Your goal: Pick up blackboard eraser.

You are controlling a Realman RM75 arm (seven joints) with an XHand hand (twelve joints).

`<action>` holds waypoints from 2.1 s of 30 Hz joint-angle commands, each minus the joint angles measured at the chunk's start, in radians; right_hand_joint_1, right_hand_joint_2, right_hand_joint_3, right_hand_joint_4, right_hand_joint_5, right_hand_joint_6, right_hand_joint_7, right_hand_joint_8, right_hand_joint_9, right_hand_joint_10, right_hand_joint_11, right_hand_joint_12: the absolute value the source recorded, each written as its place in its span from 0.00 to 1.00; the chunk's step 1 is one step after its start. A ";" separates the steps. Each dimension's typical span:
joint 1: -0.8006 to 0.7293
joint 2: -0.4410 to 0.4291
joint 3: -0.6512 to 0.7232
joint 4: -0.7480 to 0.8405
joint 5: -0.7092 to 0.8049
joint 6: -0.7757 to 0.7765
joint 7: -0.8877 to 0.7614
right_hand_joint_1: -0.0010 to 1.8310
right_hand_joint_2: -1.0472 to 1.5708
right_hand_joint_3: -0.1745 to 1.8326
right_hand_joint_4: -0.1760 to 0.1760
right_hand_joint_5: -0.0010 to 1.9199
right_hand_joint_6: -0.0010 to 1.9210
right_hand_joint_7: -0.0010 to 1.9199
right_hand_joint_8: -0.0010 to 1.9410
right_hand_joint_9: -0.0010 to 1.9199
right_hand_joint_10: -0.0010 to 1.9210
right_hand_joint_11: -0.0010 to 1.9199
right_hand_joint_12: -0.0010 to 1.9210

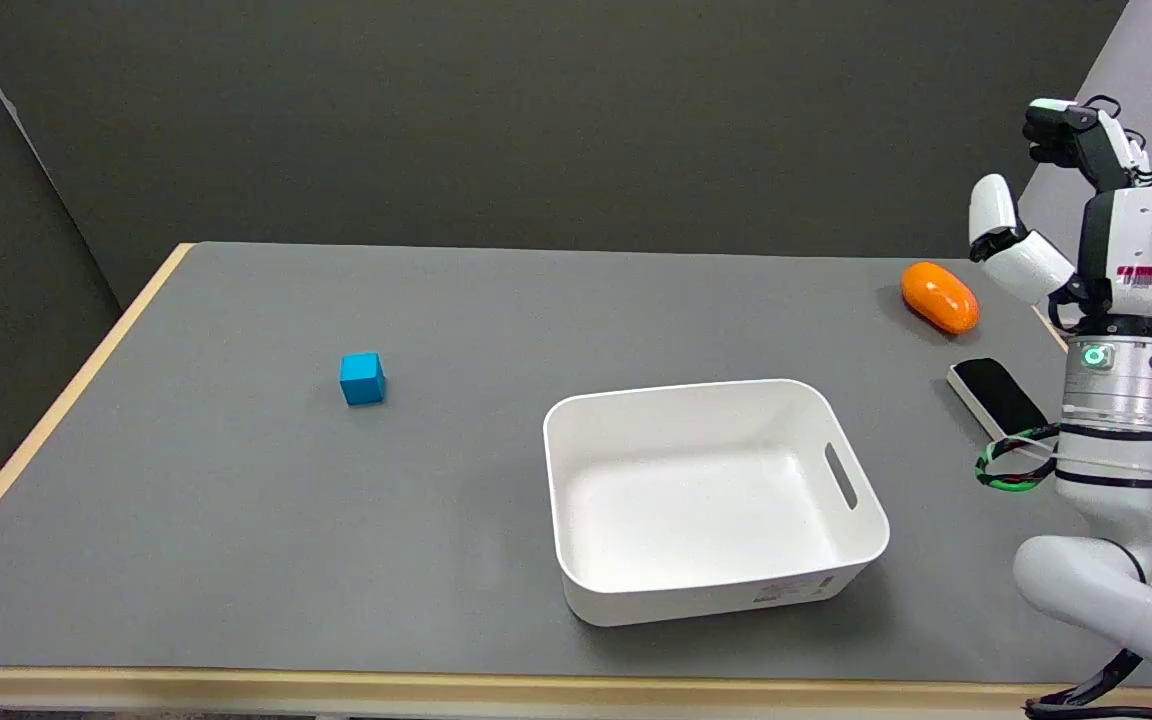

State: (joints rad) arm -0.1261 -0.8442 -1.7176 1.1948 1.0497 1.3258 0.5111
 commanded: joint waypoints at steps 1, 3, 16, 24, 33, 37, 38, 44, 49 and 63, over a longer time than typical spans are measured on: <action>-0.058 0.017 0.035 -0.010 -0.005 0.033 -0.038 0.31 0.68 0.51 0.45 0.20 0.38 0.27 0.31 0.22 0.56 0.10 0.72; -0.075 0.018 0.041 0.015 -0.013 0.048 -0.140 0.31 0.68 0.51 0.44 0.20 0.39 0.27 0.31 0.22 0.56 0.10 0.72; -0.255 -0.036 0.046 0.219 0.153 0.044 -0.740 0.34 0.66 0.53 0.35 0.20 0.38 0.27 0.33 0.22 0.57 0.10 0.74; -0.201 -0.068 -0.130 0.324 0.361 0.132 -1.054 0.34 0.65 0.53 0.33 0.19 0.36 0.24 0.31 0.16 0.51 0.01 0.66; -0.071 -0.091 -0.336 0.346 0.525 0.240 -1.144 0.30 0.64 0.55 0.32 0.17 0.32 0.19 0.28 0.13 0.45 0.00 0.59; -0.045 -0.117 -0.375 0.322 0.580 0.245 -1.144 0.29 0.64 0.55 0.30 0.16 0.31 0.19 0.27 0.12 0.44 0.00 0.59; -0.038 -0.122 -0.384 0.307 0.593 0.246 -1.140 0.29 0.64 0.55 0.30 0.15 0.30 0.18 0.27 0.12 0.44 0.00 0.59; -0.026 -0.143 -0.392 0.269 0.623 0.259 -1.139 0.28 0.64 0.55 0.29 0.15 0.29 0.17 0.27 0.11 0.43 0.00 0.59; -0.026 -0.144 -0.386 0.263 0.650 0.259 -1.139 0.28 0.64 0.55 0.29 0.15 0.29 0.17 0.26 0.11 0.43 0.00 0.59; -0.015 -0.123 -0.285 0.189 0.762 0.110 -1.136 0.33 0.65 0.53 0.31 0.15 0.29 0.19 0.25 0.12 0.46 0.00 0.64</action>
State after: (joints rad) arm -0.1664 -0.9715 -2.0631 1.4473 1.6730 1.5562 -0.5922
